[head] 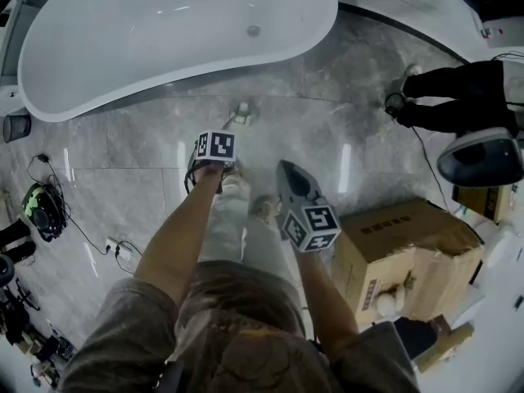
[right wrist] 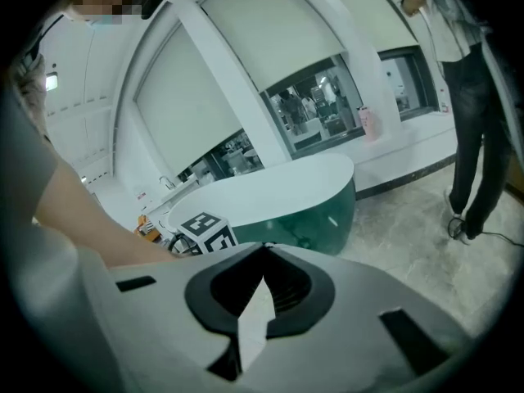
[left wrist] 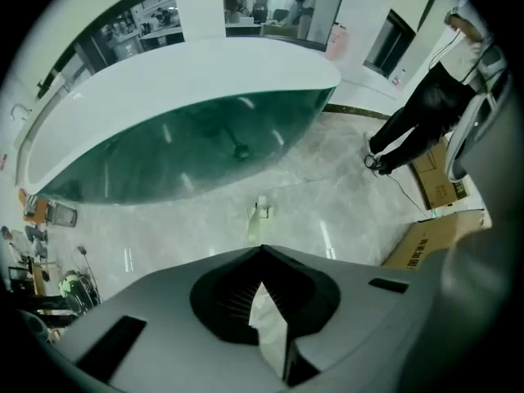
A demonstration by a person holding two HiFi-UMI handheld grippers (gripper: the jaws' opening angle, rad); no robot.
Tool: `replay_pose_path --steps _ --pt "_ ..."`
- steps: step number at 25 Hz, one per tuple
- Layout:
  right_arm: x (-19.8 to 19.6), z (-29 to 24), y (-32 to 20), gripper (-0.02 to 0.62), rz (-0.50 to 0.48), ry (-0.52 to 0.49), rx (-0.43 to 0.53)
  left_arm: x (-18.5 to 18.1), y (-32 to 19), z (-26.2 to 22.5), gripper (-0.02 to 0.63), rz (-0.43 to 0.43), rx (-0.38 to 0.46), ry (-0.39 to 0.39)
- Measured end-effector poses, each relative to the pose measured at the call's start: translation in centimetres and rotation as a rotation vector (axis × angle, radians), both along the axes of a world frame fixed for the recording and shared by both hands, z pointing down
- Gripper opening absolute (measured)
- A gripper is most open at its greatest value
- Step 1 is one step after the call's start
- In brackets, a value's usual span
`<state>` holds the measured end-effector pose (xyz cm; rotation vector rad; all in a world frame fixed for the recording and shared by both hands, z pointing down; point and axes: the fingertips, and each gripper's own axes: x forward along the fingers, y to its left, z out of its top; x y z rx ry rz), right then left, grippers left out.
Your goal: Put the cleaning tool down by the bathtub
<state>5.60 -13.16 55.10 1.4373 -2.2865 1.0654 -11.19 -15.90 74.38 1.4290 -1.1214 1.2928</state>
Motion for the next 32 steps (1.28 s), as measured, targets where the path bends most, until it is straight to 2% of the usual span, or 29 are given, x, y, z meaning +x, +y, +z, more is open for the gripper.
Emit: replay_pose_path --steps 6,14,17,24,27,32 --pt "0.7 -4.9 0.8 0.0 -0.011 -0.006 0.018 1.2 1.8 -7.2 0.009 -0.062 0.053 0.074" --pt "0.7 -11.2 2.5 0.0 -0.051 -0.029 0.045 2.9 0.7 -19.9 0.009 -0.04 0.264 0.181" --pt "-0.1 -14.0 2.8 0.0 -0.092 -0.051 0.075 3.0 0.2 -24.8 0.009 0.002 0.358 0.199" --pt "-0.8 -21.3 3.3 0.0 -0.208 -0.092 0.204 5.4 0.5 -35.6 0.009 0.207 0.604 0.328" --pt "-1.5 -24.7 3.1 0.0 -0.265 -0.091 0.274 5.4 0.8 -40.2 0.009 0.261 0.713 0.387" --pt "-2.8 -30.8 4.0 0.0 -0.384 -0.091 0.442 5.5 2.4 -46.7 0.009 0.309 0.873 0.559"
